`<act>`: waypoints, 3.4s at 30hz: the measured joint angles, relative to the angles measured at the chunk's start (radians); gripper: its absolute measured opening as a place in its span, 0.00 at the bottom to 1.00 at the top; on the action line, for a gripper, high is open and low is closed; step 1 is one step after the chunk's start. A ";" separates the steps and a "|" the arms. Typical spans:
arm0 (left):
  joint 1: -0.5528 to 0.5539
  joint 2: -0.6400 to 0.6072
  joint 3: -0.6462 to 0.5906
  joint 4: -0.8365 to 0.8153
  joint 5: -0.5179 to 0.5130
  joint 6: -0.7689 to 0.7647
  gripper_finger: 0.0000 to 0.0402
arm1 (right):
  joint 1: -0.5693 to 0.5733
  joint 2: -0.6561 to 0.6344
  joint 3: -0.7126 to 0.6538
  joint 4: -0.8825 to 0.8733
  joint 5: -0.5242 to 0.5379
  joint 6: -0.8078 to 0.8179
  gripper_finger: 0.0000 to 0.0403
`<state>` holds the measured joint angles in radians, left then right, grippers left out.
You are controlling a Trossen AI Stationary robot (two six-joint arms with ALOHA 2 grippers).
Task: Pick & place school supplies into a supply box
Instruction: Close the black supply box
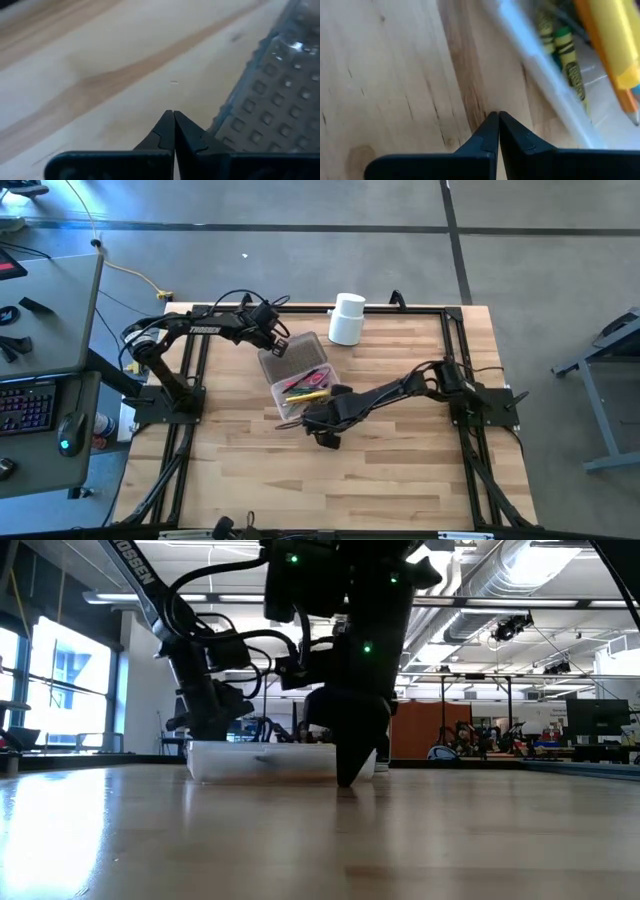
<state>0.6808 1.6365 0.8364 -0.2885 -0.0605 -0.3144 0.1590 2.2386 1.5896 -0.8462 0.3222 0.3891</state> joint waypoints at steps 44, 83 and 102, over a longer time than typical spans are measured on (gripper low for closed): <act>-0.011 -0.099 0.000 -0.160 0.154 0.063 0.03 | 0.071 -0.072 -0.031 -0.014 -0.025 0.060 0.00; -0.381 -0.132 0.218 -0.328 0.047 -0.013 0.04 | 0.073 -0.074 -0.030 -0.009 -0.051 0.061 0.00; -0.822 -0.129 0.572 -0.596 -0.142 -0.141 0.05 | 0.075 -0.072 -0.030 0.036 -0.018 0.083 0.00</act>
<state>-0.1409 1.5079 1.4081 -0.8846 -0.2024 -0.4550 0.2337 2.1666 1.5597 -0.8104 0.3045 0.4723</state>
